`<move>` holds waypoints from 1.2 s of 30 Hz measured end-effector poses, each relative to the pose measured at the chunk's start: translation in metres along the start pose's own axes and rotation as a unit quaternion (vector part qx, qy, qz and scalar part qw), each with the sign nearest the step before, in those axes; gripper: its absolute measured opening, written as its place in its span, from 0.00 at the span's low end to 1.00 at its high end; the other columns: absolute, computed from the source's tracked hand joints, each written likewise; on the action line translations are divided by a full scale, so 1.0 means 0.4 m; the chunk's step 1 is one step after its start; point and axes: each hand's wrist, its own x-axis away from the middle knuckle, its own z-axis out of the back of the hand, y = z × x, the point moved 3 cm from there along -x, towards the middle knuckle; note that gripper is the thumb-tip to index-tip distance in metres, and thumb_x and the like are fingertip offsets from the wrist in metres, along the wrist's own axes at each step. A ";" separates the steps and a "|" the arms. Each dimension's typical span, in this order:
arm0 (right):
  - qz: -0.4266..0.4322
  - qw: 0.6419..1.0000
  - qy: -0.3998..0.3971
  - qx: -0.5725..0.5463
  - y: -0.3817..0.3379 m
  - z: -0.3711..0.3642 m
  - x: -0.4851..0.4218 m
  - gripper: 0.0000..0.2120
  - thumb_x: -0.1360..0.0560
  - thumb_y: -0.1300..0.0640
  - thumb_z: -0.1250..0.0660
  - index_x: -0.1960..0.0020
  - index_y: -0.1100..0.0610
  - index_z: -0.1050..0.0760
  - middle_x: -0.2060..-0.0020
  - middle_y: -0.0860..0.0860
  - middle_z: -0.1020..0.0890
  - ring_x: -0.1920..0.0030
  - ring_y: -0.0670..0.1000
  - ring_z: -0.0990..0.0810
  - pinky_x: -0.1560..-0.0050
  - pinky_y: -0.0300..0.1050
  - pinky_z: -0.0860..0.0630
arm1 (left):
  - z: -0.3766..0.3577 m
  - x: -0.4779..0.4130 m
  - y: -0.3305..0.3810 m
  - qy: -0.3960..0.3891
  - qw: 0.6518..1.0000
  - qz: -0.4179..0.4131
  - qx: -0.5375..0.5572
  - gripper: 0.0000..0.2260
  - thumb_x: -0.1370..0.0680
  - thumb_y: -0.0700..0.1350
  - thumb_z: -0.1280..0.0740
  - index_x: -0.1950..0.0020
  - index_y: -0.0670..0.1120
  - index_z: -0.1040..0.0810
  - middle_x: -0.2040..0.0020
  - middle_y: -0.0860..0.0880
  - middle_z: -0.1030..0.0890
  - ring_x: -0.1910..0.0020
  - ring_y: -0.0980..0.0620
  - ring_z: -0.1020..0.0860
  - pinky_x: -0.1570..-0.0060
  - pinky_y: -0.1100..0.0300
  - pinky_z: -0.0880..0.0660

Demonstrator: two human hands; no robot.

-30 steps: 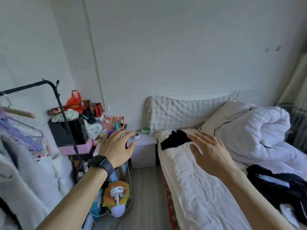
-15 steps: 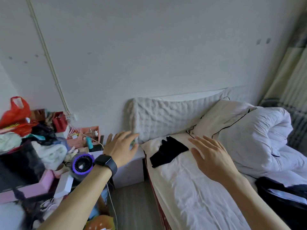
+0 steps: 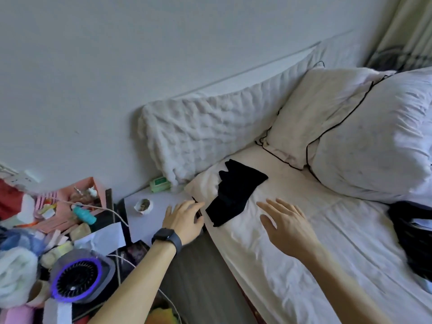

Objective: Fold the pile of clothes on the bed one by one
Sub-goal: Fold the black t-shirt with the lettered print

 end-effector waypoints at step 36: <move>-0.524 0.763 -0.124 -0.358 0.152 -0.703 -0.453 0.42 0.26 0.23 0.47 0.19 0.44 0.42 0.18 0.49 0.45 0.19 0.54 0.47 0.21 0.56 0.45 | -0.301 -0.992 0.111 -0.265 0.904 -0.312 0.122 0.03 0.18 0.52 0.38 0.48 0.56 0.25 0.63 0.53 0.21 0.63 0.57 0.23 0.60 0.61 0.25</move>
